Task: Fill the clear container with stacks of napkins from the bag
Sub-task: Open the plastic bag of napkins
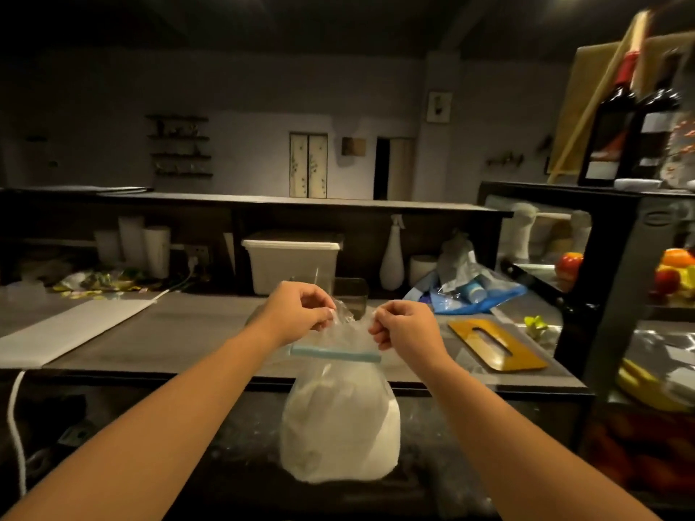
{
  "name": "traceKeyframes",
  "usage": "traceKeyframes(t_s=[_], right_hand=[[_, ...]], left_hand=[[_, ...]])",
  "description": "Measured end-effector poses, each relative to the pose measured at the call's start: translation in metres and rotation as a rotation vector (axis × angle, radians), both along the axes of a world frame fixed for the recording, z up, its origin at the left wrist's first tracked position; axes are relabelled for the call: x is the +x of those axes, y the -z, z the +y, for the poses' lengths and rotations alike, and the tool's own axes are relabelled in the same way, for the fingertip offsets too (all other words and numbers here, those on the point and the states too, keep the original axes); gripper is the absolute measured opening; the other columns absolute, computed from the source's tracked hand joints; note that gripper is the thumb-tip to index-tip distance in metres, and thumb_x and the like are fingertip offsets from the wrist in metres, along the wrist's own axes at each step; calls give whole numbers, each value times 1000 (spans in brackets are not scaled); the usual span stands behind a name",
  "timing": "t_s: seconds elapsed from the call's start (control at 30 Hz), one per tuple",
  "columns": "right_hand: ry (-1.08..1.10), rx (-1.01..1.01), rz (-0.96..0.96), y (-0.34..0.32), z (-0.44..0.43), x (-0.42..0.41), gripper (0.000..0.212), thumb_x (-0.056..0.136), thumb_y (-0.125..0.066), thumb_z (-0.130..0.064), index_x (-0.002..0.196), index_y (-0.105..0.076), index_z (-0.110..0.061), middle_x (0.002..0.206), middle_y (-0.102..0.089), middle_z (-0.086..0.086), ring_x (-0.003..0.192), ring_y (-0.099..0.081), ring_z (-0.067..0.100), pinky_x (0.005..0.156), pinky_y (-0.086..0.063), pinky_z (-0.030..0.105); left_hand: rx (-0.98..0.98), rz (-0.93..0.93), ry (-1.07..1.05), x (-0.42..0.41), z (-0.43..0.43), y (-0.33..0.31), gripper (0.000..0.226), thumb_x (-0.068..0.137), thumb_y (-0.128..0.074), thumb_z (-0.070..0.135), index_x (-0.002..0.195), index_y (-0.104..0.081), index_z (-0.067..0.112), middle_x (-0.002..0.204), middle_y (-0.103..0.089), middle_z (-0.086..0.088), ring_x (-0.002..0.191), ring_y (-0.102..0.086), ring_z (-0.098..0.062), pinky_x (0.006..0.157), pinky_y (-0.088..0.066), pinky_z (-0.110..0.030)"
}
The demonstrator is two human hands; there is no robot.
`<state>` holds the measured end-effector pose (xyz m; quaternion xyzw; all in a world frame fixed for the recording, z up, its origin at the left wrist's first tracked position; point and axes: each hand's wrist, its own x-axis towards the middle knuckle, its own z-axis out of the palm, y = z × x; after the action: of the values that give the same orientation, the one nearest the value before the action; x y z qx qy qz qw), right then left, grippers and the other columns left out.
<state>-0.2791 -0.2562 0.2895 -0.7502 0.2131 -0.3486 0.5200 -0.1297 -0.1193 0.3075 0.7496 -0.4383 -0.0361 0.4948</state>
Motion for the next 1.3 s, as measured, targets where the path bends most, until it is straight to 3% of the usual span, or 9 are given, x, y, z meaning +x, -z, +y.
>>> traceKeyframes(t_s=[0.17, 0.37, 0.63, 0.8, 0.97, 1.1, 1.3], right_hand=[[53, -4, -71, -24, -20, -9, 29, 99, -53, -8, 77, -72, -12, 68, -70, 6, 62, -62, 16, 61, -56, 28], [143, -34, -154, -61, -56, -13, 32, 100, -53, -9, 73, -70, -13, 65, -69, 3, 62, -61, 17, 64, -56, 34], [254, -117, -198, -96, -125, 10, 26, 102, -51, -12, 85, -70, -10, 77, -71, 6, 80, -70, 27, 78, -62, 42], [290, -117, -196, -104, -173, 39, 24, 102, -50, -11, 87, -69, -10, 77, -70, 3, 80, -67, 20, 83, -60, 42], [291, -113, -116, -66, -198, 54, 24, 100, -51, -11, 84, -68, -14, 78, -69, 3, 83, -66, 25, 80, -56, 41], [281, -20, -3, -13, -208, 54, 27, 99, -52, -12, 78, -67, -18, 81, -70, 5, 87, -66, 27, 84, -57, 49], [288, 89, 47, 7, -207, 33, 13, 94, -60, -11, 89, -68, -21, 92, -70, 3, 92, -66, 22, 87, -59, 46]], left_hand=[[-68, 15, 26, -14, -30, -27, 11, 87, -71, 2, 83, -74, 11, 80, -73, -5, 73, -71, -15, 64, -58, -21], [-167, 55, 46, -18, -70, -59, 8, 89, -69, 2, 87, -73, 9, 86, -72, -7, 77, -71, -17, 61, -58, -19], [-259, 60, 32, 6, -152, -92, 6, 89, -69, 4, 91, -72, 10, 82, -74, -6, 73, -74, -15, 65, -60, -22], [-316, 98, 15, 33, -199, -95, 6, 89, -70, 5, 91, -73, 10, 83, -75, -6, 73, -75, -14, 67, -60, -24], [-218, 86, 17, 52, -228, -59, 10, 87, -72, 5, 85, -73, 15, 79, -75, -3, 75, -74, -18, 72, -62, -32], [-101, 117, 29, 55, -233, -13, 15, 86, -73, 4, 80, -73, 17, 74, -74, -3, 76, -74, -21, 73, -63, -34], [-108, 184, 47, 41, -217, 12, 15, 90, -68, 2, 97, -72, 14, 87, -73, -9, 81, -73, -24, 71, -62, -32]])
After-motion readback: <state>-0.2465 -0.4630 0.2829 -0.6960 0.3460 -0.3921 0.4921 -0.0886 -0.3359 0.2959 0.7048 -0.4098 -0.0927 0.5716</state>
